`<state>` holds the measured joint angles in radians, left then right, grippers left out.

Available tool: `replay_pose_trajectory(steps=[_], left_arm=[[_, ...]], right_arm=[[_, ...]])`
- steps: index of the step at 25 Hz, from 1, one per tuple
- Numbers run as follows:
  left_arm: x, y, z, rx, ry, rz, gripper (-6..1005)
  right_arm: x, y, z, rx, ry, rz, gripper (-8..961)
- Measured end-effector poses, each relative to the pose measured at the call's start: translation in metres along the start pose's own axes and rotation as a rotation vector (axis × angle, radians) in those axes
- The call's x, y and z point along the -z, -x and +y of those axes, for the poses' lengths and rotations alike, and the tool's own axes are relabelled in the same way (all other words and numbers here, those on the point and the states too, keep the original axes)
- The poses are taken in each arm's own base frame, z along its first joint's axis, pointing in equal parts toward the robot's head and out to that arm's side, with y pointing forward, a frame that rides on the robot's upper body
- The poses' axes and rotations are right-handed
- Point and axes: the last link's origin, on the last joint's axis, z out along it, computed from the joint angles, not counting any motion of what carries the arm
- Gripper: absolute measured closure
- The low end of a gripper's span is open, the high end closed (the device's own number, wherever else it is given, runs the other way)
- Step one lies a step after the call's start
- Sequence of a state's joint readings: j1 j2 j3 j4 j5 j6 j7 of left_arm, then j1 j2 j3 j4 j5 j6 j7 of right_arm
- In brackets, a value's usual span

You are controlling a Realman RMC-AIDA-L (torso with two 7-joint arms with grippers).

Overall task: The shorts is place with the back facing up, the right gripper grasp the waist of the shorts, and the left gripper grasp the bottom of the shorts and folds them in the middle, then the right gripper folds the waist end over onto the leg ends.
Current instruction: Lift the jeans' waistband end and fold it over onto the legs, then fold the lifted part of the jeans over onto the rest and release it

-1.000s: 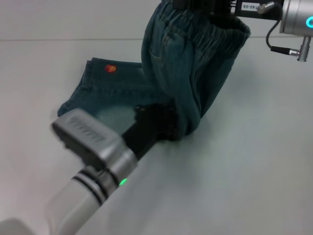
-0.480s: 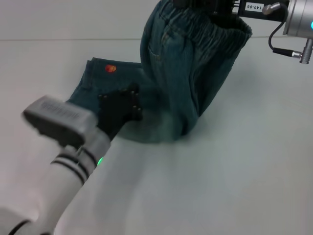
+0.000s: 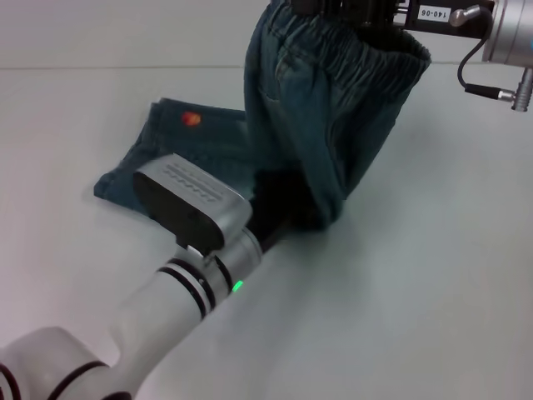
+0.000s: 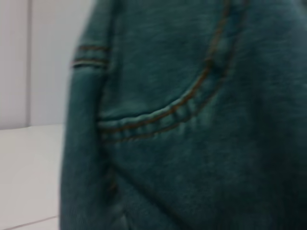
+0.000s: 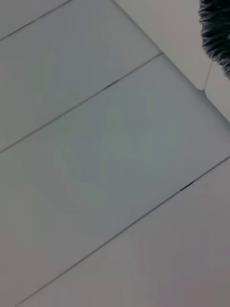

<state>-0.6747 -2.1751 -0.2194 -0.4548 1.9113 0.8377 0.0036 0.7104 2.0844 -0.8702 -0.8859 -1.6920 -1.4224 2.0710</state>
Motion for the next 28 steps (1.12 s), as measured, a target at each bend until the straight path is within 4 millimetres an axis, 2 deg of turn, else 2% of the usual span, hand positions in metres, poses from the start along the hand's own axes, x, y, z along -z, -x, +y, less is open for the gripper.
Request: replay_pose_trajectory(steps=[4, 12, 20, 26, 28], left_arm=[[-0.001, -0.003, 0.012, 0.002, 0.04, 0.011, 999], [0.003, -0.001, 0.018, 0.012, 0.055, 0.017, 999], [0.037, 0.01, -0.015, 0.052, -0.117, 0.111, 999], [0.051, 0.018, -0.032, 0.072, -0.213, 0.115, 999], [0.064, 0.022, -0.044, 0.098, -0.294, 0.136, 999]], right_arm=[[0.001, 0.0, 0.0, -0.002, 0.002, 0.001, 799], [-0.001, 0.0, -0.002, 0.0, -0.016, 0.004, 791], [-0.003, 0.0, -0.002, 0.004, -0.021, 0.007, 783], [-0.007, -0.002, -0.002, 0.007, -0.019, 0.023, 778], [-0.009, -0.005, -0.003, 0.006, -0.03, 0.028, 776]])
